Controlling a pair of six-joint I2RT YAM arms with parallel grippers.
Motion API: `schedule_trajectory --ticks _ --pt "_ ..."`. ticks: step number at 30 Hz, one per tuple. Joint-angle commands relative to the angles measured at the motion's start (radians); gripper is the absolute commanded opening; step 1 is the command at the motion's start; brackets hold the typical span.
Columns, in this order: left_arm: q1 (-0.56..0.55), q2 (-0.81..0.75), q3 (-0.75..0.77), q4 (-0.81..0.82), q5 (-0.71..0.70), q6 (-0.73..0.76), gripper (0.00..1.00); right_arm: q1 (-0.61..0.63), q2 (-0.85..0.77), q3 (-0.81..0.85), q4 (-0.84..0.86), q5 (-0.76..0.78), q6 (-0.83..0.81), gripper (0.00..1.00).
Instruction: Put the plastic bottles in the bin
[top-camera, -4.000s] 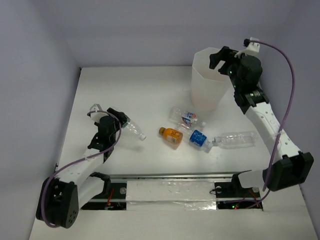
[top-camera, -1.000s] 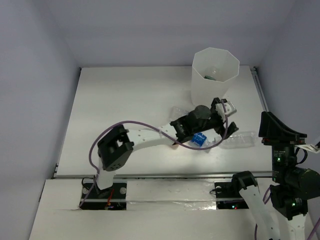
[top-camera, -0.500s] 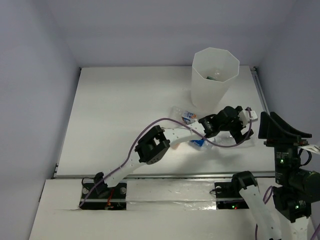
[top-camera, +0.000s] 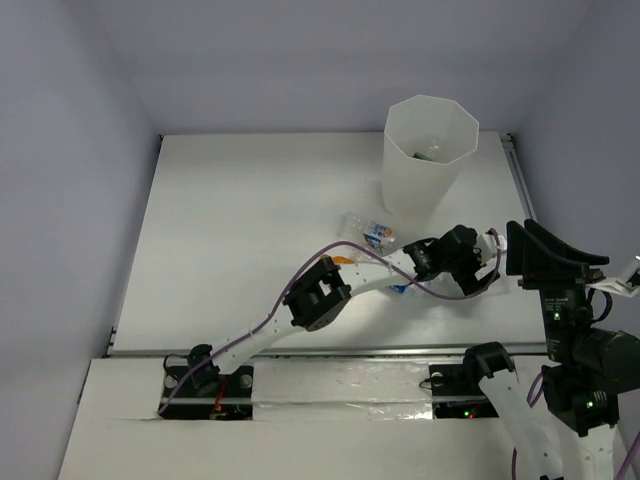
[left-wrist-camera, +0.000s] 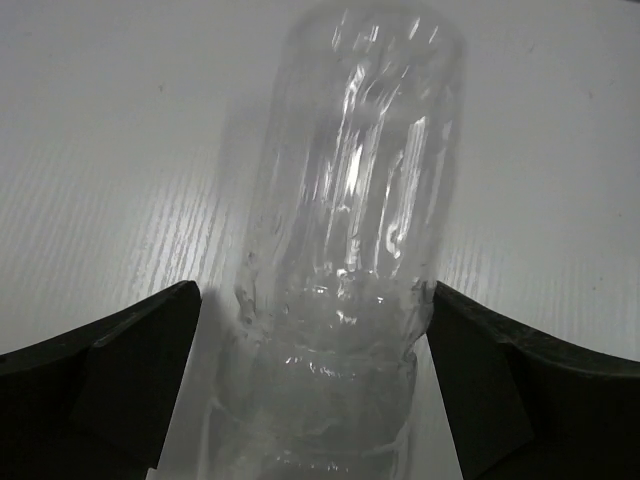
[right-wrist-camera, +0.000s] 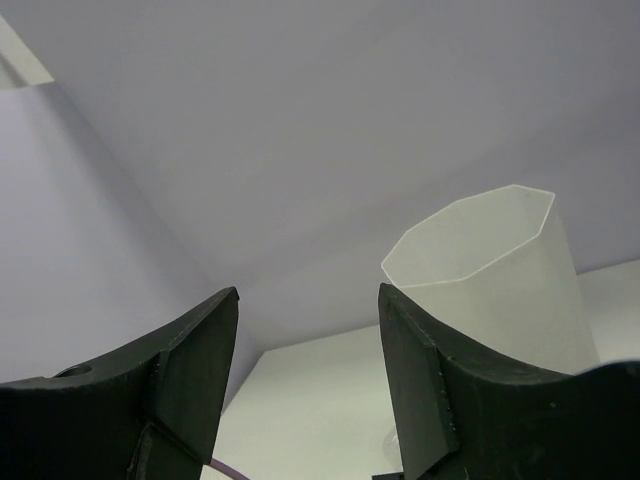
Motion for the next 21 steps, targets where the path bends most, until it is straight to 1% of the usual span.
schedule_trajectory --ticks 1,2,3,6,8,10,11,12,14,15,16,17,18,19,20,21 --pt "-0.011 0.016 0.017 0.002 -0.01 -0.028 0.9 -0.006 0.02 -0.019 0.056 -0.053 0.023 0.63" --pt "-0.02 0.014 0.009 0.011 -0.013 -0.031 0.87 -0.006 0.021 -0.022 0.058 -0.056 0.026 0.63" --pt "-0.02 0.005 -0.01 0.023 -0.013 -0.036 0.79 -0.006 0.021 -0.027 0.059 -0.057 0.027 0.62" --pt "-0.02 -0.027 -0.04 0.083 0.0 -0.071 0.62 -0.006 0.025 -0.028 0.058 -0.06 0.027 0.61" --pt "-0.02 -0.049 -0.063 0.122 0.01 -0.112 0.58 -0.006 0.025 -0.024 0.05 -0.057 0.023 0.59" --pt "-0.02 -0.096 -0.096 0.166 0.019 -0.125 0.53 -0.006 0.021 -0.019 0.048 -0.057 0.018 0.54" --pt "-0.02 -0.118 -0.116 0.186 0.022 -0.135 0.52 -0.006 0.02 -0.019 0.045 -0.059 0.018 0.52" --pt "-0.02 -0.172 -0.165 0.209 0.025 -0.142 0.5 -0.006 0.02 -0.017 0.044 -0.06 0.013 0.47" --pt "-0.01 -0.237 -0.224 0.296 0.04 -0.152 0.48 -0.006 0.015 -0.011 0.044 -0.076 0.007 0.43" --pt "0.0 -0.3 -0.269 0.329 0.057 -0.181 0.46 -0.006 0.012 -0.008 0.045 -0.083 -0.009 0.4" --pt "0.01 -0.331 -0.285 0.397 0.124 -0.212 0.46 -0.006 0.0 -0.005 0.047 -0.083 -0.016 0.39" --pt "0.038 -0.358 -0.302 0.436 0.158 -0.244 0.45 -0.006 -0.011 0.001 0.054 -0.083 -0.02 0.37" --pt "0.05 -0.407 -0.314 0.47 0.175 -0.298 0.44 -0.006 -0.021 0.007 0.061 -0.085 -0.028 0.33" --pt "0.078 -0.45 -0.331 0.52 0.197 -0.318 0.42 -0.006 -0.043 0.015 0.07 -0.102 -0.031 0.32" --pt "0.092 -0.451 -0.337 0.54 0.209 -0.341 0.42 -0.006 -0.054 0.015 0.074 -0.121 -0.034 0.31" --pt "0.105 -0.484 -0.346 0.562 0.224 -0.384 0.42 -0.006 -0.061 0.022 0.08 -0.134 -0.037 0.29"
